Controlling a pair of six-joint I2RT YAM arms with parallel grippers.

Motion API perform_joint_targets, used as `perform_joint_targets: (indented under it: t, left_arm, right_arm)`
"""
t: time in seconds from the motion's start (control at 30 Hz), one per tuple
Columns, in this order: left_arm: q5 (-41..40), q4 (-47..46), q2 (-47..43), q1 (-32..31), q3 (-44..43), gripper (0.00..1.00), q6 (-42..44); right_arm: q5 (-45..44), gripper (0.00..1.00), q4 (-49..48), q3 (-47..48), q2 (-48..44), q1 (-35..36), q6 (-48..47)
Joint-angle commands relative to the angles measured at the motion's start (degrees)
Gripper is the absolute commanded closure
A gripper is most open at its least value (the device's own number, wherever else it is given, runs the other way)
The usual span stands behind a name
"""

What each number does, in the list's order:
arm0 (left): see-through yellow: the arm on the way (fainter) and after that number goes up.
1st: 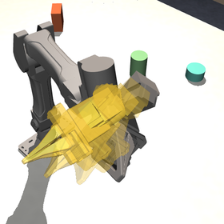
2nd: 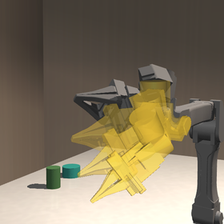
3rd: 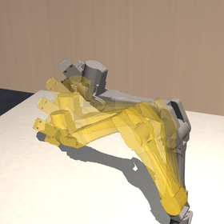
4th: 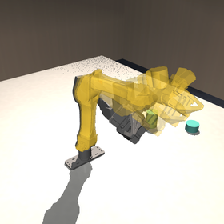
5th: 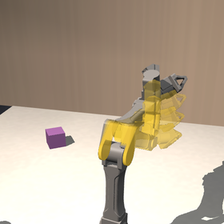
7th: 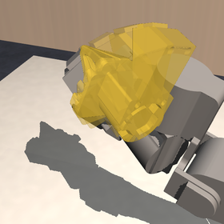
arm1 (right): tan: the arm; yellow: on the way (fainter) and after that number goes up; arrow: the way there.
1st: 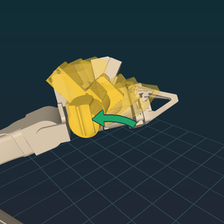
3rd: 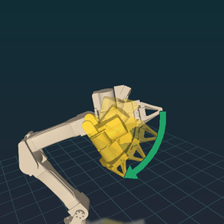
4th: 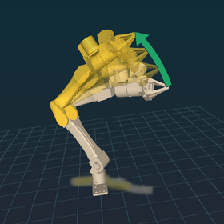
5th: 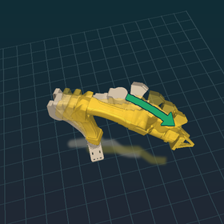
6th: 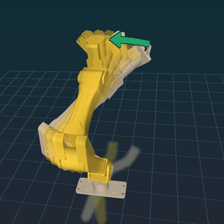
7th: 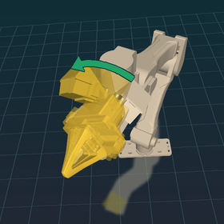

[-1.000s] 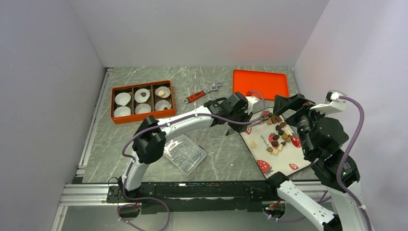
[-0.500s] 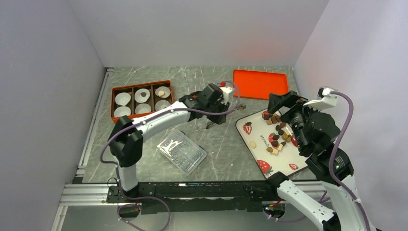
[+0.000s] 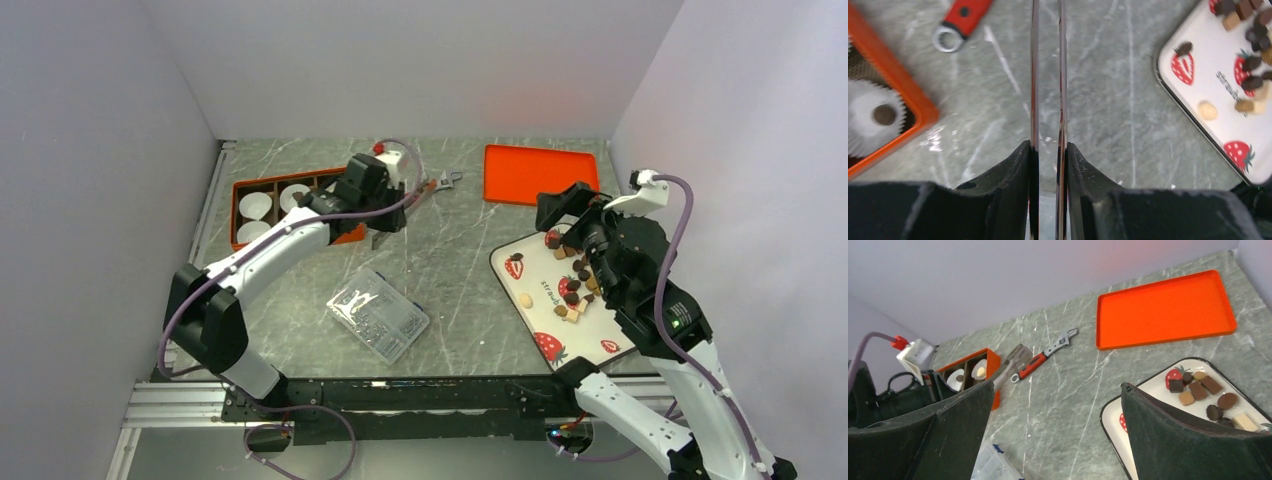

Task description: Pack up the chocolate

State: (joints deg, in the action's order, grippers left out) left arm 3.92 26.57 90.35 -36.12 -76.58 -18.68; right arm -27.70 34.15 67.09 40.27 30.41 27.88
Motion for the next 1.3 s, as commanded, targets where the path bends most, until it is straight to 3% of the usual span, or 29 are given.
perform_joint_targets:
  t: [0.0, 0.63, 0.9, 1.27]
  left_arm:
    - [-2.43, -0.8, -5.5, 4.17, 1.87, 0.68, -1.35]
    - [-6.57, 7.9, -17.44, 21.95, 10.63, 0.68, -2.87]
    - [-10.57, 12.74, -22.2, 26.49, 14.17, 0.67, -3.59]
    - [-10.77, 15.53, -22.09, 29.59, 16.0, 0.67, -3.78]
  right_arm:
    - [3.36, 0.0, -3.68, -0.36, 1.85, -0.16, 0.99]
    - [10.29, 0.0, -5.12, -0.59, 8.45, -0.11, 0.29]
    - [12.25, 0.0, -6.25, -1.27, 9.98, -0.14, 0.29]
    - [13.59, 0.0, -7.34, -2.2, 10.76, -0.16, 1.02]
